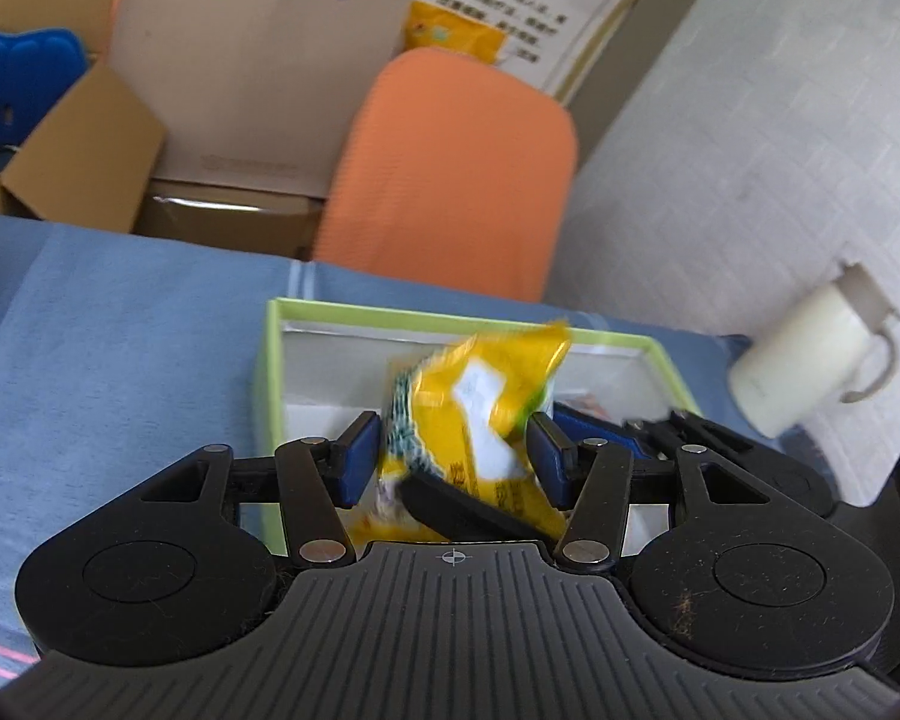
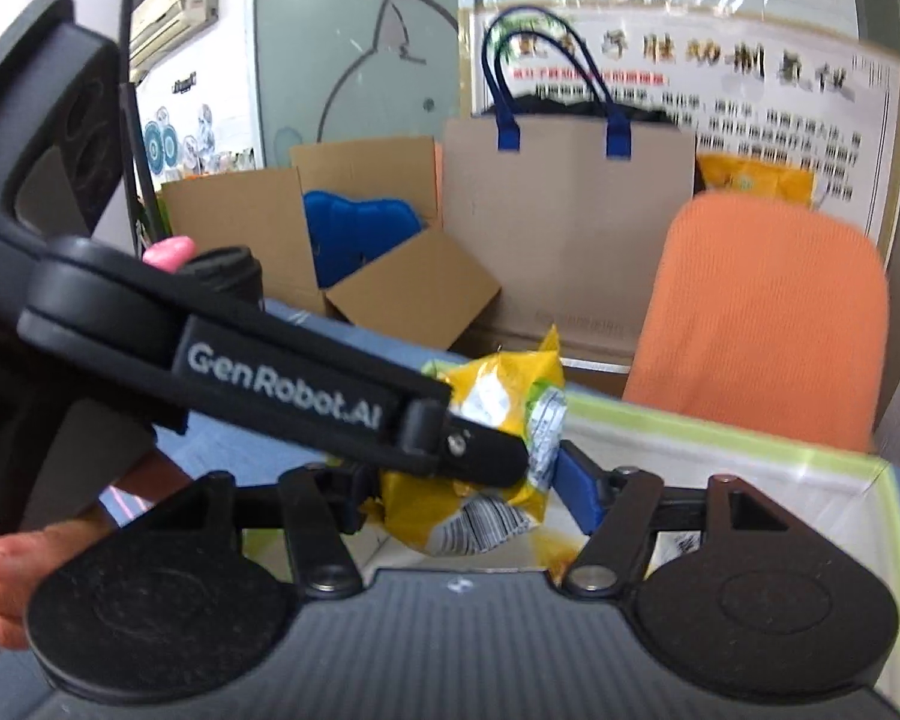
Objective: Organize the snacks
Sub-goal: 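Grasp the yellow snack bag with the left gripper and release it into the box, then lower the left gripper onto the green wrapped snack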
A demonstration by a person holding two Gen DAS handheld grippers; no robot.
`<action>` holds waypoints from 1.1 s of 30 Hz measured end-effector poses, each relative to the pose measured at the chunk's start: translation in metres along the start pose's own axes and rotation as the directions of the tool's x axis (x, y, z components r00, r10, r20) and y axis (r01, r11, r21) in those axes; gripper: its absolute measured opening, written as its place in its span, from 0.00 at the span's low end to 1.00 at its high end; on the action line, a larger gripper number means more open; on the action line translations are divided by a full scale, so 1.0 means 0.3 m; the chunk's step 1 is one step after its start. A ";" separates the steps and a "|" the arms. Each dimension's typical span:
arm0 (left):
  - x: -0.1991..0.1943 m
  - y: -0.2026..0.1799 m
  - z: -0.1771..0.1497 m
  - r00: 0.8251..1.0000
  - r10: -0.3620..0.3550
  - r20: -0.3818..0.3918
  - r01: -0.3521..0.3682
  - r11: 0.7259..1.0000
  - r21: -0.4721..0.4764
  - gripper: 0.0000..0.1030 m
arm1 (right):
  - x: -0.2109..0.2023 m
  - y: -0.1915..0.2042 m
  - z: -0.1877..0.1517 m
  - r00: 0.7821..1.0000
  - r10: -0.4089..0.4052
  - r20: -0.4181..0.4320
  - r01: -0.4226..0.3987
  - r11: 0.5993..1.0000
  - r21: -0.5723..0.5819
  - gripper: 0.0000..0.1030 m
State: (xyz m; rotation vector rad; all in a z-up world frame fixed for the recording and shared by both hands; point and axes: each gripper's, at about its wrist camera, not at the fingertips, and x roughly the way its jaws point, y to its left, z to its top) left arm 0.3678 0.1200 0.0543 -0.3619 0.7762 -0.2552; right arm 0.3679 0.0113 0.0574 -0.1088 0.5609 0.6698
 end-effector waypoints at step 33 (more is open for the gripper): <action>-0.480 -0.195 -0.780 0.992 -0.129 0.004 0.129 0.992 0.000 0.67 | -0.847 0.204 -0.748 0.992 -0.119 -0.033 0.123 0.942 0.312 0.90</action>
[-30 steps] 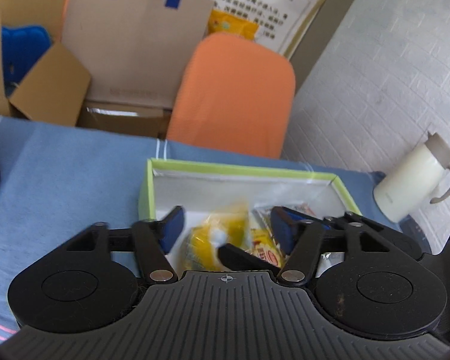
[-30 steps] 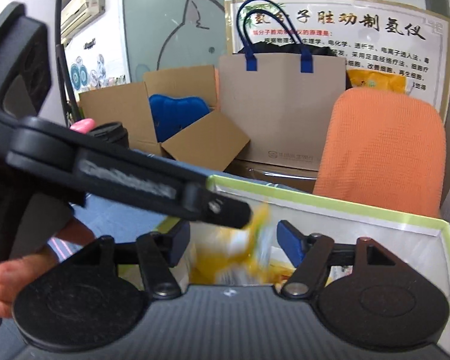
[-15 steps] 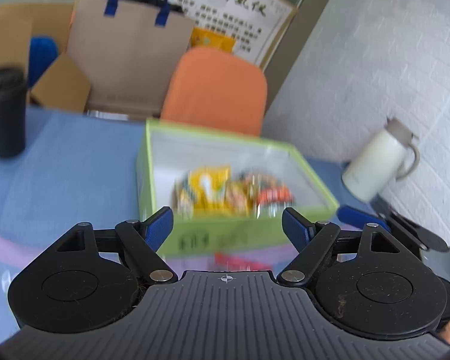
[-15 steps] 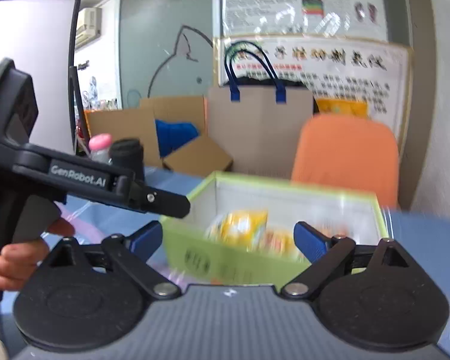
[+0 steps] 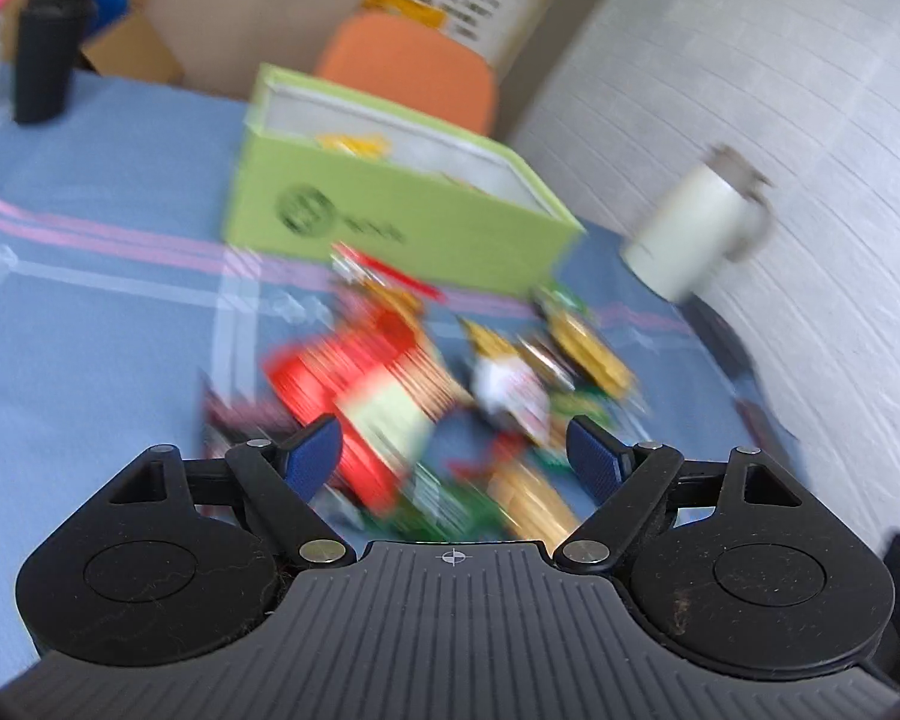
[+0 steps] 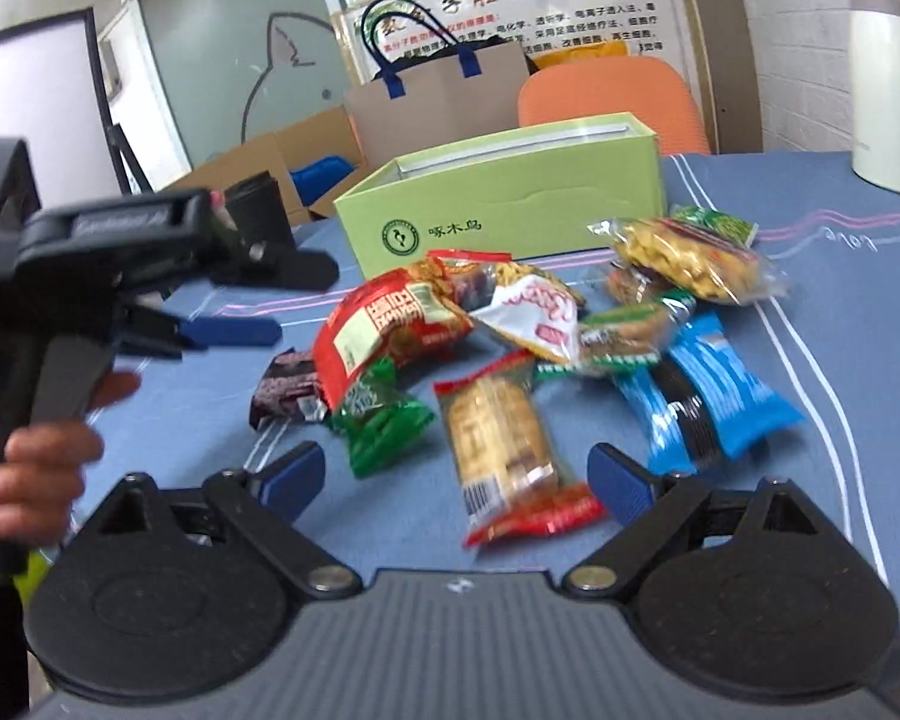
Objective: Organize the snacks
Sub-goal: 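Lower the left gripper onto the green wrapped snack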
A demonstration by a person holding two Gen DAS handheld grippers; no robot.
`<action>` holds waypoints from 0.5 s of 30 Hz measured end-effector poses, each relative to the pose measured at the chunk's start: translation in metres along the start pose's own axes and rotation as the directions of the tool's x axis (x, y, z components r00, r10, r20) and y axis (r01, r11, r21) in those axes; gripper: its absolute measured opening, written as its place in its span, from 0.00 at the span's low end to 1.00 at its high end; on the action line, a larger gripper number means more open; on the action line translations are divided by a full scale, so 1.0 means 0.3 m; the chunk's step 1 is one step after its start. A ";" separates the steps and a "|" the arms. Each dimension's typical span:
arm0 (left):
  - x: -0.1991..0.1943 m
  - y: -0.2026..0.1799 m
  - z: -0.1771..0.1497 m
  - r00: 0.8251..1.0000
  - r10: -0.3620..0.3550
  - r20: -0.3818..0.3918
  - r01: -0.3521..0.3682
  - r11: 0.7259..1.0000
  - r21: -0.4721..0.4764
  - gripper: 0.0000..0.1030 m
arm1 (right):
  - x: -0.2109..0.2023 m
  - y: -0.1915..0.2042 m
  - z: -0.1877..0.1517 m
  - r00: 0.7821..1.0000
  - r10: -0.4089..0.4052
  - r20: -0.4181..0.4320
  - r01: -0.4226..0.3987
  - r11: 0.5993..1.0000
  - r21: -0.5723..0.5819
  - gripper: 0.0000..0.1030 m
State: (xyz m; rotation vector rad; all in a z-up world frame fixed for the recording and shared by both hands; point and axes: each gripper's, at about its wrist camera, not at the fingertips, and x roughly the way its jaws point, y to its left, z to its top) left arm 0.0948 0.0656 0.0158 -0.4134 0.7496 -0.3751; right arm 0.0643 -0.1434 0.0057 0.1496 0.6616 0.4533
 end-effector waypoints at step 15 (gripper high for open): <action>0.176 -0.040 -0.042 0.992 -0.014 -0.123 0.011 1.000 -0.024 0.57 | -0.115 -0.108 -0.040 0.997 -0.063 0.049 0.060 0.996 0.068 0.90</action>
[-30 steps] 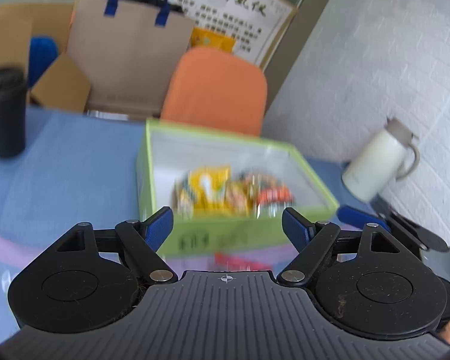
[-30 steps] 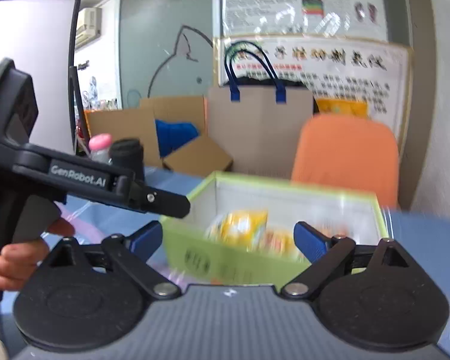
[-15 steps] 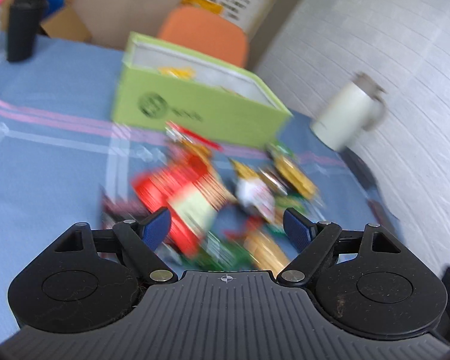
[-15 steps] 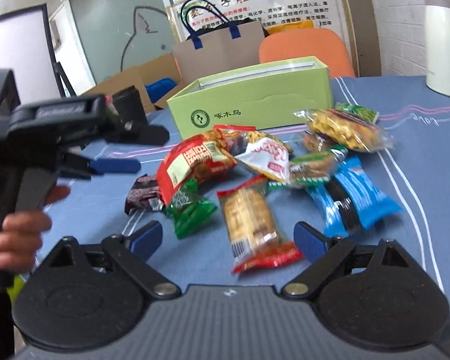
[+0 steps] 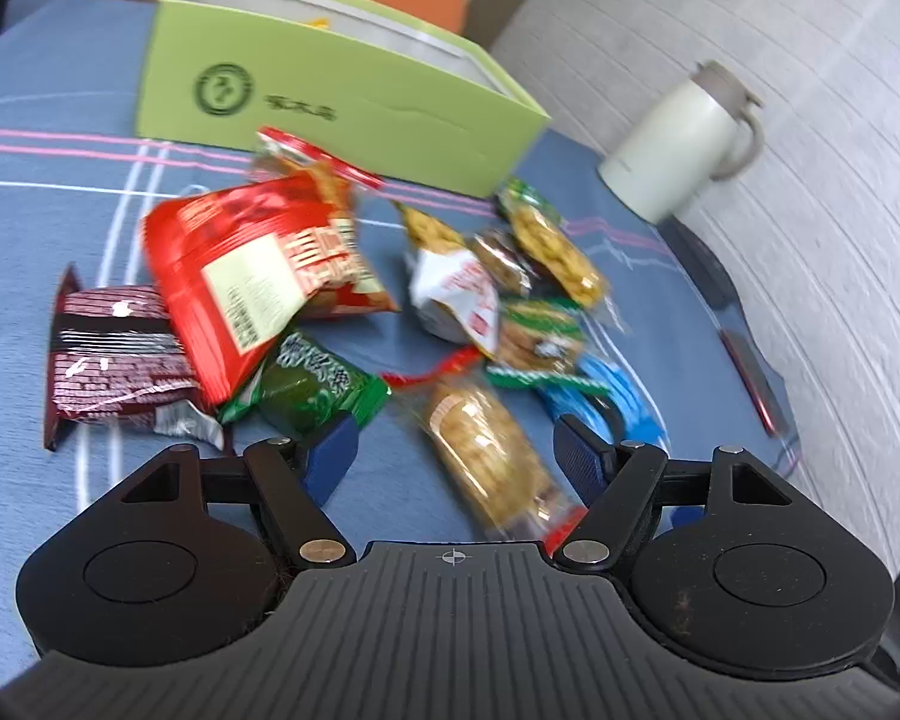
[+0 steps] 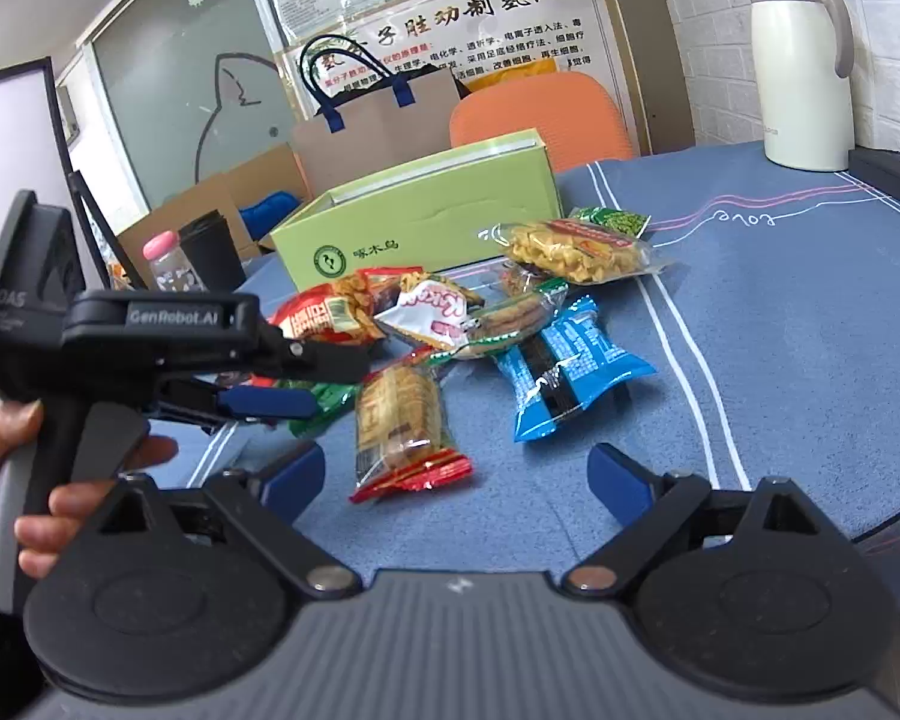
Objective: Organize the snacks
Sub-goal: 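Lower the left gripper onto the green wrapped snack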
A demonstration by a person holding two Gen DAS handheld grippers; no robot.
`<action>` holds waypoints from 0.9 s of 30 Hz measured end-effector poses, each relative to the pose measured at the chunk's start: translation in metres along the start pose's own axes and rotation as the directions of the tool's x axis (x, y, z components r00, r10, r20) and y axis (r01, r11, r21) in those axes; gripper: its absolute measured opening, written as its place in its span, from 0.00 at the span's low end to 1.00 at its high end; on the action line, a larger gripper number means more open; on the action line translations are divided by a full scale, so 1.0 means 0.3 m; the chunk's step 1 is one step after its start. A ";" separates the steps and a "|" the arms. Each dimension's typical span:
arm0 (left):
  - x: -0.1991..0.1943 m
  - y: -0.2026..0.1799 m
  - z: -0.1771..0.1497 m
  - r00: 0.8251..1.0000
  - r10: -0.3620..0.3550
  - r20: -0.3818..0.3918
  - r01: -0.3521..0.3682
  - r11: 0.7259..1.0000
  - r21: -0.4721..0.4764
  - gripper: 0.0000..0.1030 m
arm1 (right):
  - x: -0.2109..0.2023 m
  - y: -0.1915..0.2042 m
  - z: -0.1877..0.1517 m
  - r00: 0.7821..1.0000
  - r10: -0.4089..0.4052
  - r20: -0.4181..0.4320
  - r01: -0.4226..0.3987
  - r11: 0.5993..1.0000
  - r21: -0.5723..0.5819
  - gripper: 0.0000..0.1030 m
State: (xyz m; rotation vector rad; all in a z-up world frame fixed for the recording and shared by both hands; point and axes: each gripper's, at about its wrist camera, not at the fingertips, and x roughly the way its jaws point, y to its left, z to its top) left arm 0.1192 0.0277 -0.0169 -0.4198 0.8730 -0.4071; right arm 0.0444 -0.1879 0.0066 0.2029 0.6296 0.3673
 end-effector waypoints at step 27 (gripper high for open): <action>-0.110 0.282 0.065 0.995 0.062 0.081 -0.049 0.987 -0.155 0.64 | 0.283 0.289 0.106 0.986 0.127 -0.111 -0.153 0.947 -0.283 0.90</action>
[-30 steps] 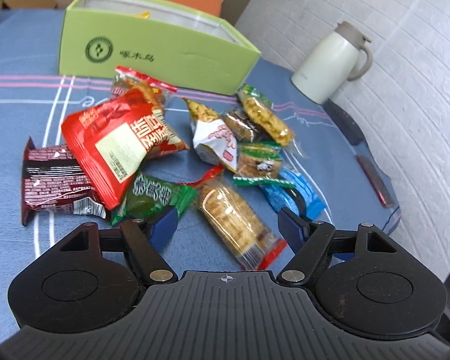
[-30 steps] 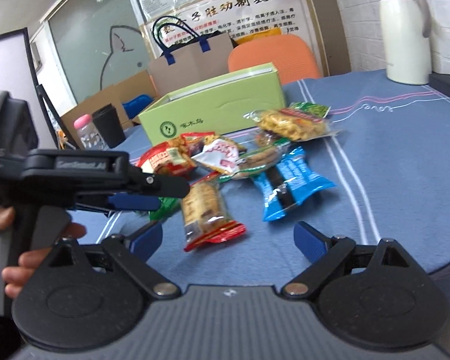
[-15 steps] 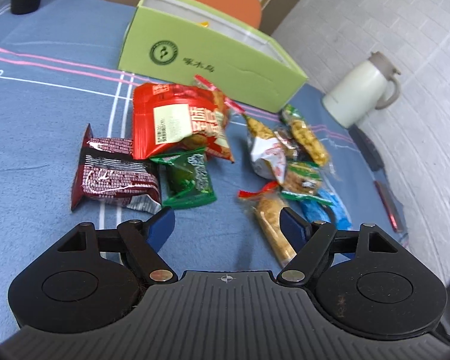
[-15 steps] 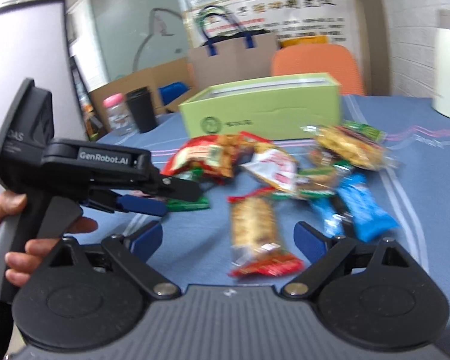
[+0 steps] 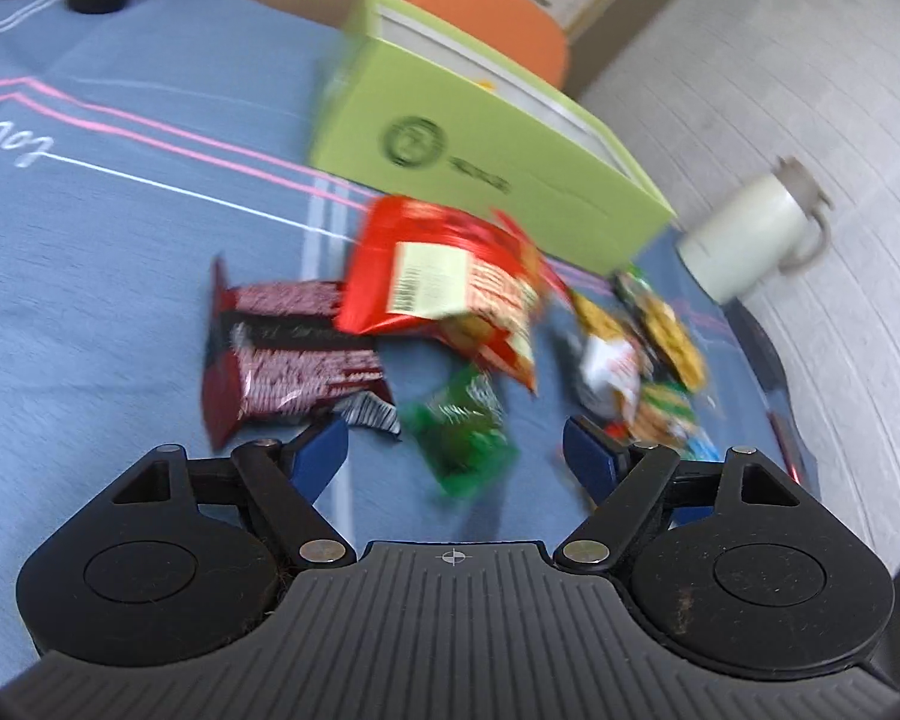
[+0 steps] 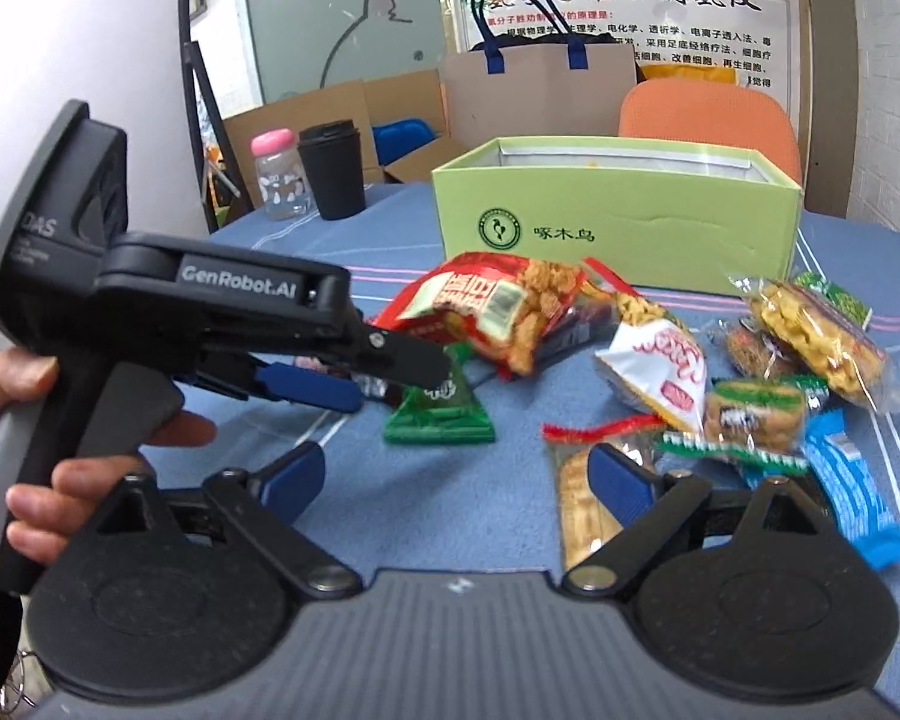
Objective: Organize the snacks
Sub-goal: 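Lower the left gripper onto the green wrapped snack, then grasp the green snack with the left gripper and drop it into the box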
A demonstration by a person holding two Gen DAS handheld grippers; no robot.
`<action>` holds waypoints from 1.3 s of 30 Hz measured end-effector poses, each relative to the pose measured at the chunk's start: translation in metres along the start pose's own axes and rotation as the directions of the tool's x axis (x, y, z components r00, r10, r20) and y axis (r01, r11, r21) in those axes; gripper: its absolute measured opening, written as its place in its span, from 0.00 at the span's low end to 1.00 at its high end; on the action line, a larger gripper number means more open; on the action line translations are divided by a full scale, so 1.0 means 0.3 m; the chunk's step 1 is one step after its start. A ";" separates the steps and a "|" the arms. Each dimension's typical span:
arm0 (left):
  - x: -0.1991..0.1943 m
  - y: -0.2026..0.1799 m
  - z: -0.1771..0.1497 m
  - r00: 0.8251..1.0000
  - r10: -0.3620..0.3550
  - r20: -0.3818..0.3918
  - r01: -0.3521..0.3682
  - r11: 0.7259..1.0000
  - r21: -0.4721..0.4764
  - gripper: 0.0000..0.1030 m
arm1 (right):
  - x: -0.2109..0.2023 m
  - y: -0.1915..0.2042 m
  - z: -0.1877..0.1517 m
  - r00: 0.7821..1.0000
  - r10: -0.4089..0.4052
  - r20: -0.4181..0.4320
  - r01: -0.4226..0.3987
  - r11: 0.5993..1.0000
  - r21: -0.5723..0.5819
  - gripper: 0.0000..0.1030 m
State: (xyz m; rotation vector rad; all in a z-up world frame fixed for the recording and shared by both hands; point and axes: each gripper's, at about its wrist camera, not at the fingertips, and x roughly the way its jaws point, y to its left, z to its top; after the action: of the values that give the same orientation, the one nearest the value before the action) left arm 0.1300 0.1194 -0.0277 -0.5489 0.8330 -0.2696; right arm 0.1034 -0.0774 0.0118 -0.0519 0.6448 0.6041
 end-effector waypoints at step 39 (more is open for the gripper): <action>-0.006 -0.067 -0.064 0.997 0.030 -0.065 -0.023 0.994 0.103 0.34 | 0.126 0.094 -0.026 0.998 0.029 -0.053 -0.035 0.994 -0.100 0.65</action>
State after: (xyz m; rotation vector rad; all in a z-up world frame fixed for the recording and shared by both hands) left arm 0.1140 0.0966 -0.0258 -0.4344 0.8850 -0.3056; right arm 0.1078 -0.0364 -0.0125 -0.1522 0.6652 0.6679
